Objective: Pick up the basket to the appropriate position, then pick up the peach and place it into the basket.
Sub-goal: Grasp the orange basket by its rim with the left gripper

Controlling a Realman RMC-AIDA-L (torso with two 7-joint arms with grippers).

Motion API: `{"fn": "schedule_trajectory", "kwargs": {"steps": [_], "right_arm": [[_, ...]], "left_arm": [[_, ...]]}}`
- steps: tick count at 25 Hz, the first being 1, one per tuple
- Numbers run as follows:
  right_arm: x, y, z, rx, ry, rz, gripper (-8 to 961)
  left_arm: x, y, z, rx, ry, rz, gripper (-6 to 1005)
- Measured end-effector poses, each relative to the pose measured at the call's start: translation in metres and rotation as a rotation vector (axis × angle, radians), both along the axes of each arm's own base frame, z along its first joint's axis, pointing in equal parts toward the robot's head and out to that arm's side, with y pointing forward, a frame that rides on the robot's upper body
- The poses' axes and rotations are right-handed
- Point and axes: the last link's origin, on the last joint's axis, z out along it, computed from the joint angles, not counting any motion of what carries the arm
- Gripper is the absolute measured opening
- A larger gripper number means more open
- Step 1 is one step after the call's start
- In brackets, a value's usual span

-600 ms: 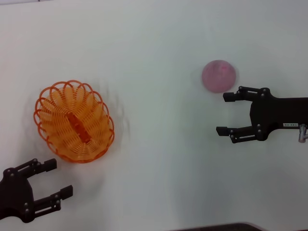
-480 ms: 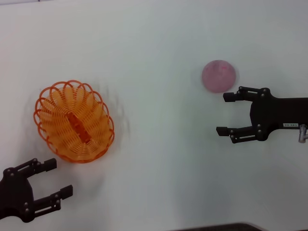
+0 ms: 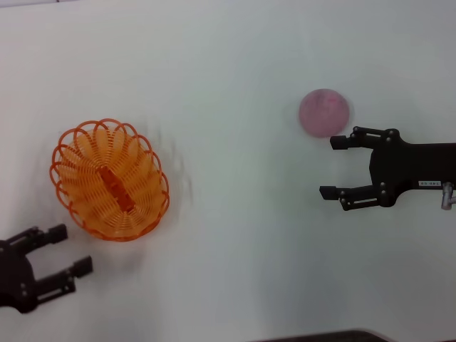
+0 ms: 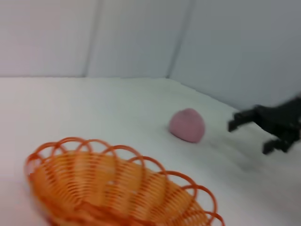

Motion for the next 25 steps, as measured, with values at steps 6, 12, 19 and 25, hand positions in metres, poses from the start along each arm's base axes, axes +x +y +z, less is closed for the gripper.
{"fn": "schedule_trajectory", "kwargs": {"steps": [6, 12, 19, 25], "right_arm": [[-0.001, 0.001, 0.001, 0.003, 0.0, 0.002, 945], [-0.001, 0.001, 0.002, 0.006, 0.004, 0.001, 945], [-0.004, 0.003, 0.001, 0.001, 0.008, 0.005, 944], [-0.004, 0.005, 0.001, -0.004, 0.007, 0.004, 944]], "left_arm": [[-0.007, 0.019, 0.016, -0.03, -0.075, 0.242, 789], [-0.01, 0.041, 0.026, -0.066, -0.117, 0.424, 786], [-0.006, 0.076, 0.041, -0.092, -0.027, 0.486, 785], [0.011, 0.114, 0.058, -0.092, 0.09, 0.449, 785]]}}
